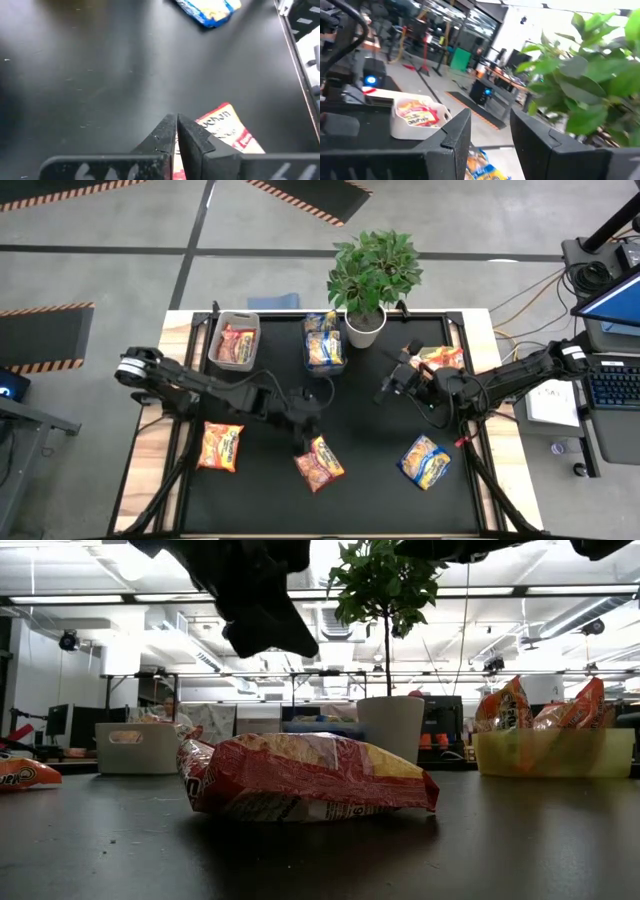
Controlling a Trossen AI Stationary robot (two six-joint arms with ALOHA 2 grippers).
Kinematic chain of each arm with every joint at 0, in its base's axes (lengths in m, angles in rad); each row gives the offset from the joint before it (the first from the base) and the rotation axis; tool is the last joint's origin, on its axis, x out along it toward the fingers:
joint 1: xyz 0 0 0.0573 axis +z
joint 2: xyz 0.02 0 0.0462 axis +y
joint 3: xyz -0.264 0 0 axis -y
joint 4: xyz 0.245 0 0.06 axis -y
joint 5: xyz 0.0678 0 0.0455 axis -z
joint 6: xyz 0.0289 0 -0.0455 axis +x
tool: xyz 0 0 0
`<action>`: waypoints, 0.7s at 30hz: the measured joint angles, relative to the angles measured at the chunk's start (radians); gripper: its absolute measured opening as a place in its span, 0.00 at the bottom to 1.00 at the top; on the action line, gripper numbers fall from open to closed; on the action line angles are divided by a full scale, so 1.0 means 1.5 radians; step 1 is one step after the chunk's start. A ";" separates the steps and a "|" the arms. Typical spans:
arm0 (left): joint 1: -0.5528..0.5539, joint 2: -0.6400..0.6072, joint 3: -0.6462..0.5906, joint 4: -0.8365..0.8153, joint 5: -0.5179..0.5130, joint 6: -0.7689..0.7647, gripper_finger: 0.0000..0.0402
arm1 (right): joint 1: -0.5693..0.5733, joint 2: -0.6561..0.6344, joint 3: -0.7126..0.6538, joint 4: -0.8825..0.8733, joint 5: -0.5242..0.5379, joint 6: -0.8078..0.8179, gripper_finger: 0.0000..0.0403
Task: Sort Maruchan noodles
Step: Put the red noodle pack into the white bin
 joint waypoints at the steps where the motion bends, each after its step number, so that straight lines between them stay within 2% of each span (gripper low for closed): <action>1: -0.011 0.002 0.000 0.002 -0.010 -0.008 0.00 | -0.003 0.000 0.000 0.000 -0.012 -0.003 0.32; 6: -0.050 0.006 0.000 -0.004 -0.030 -0.102 0.00 | -0.028 0.000 0.001 0.007 -0.079 -0.004 0.32; 11: -0.063 0.006 0.000 0.000 -0.031 -0.137 0.00 | -0.051 0.000 0.002 0.017 -0.112 0.001 0.32; 17: -0.062 0.021 0.000 0.029 -0.110 -0.137 0.00 | -0.075 0.000 0.002 0.020 -0.115 -0.010 0.32; 21: -0.062 0.021 0.000 0.034 -0.127 -0.140 0.00 | -0.094 0.000 0.002 0.020 -0.115 -0.012 0.32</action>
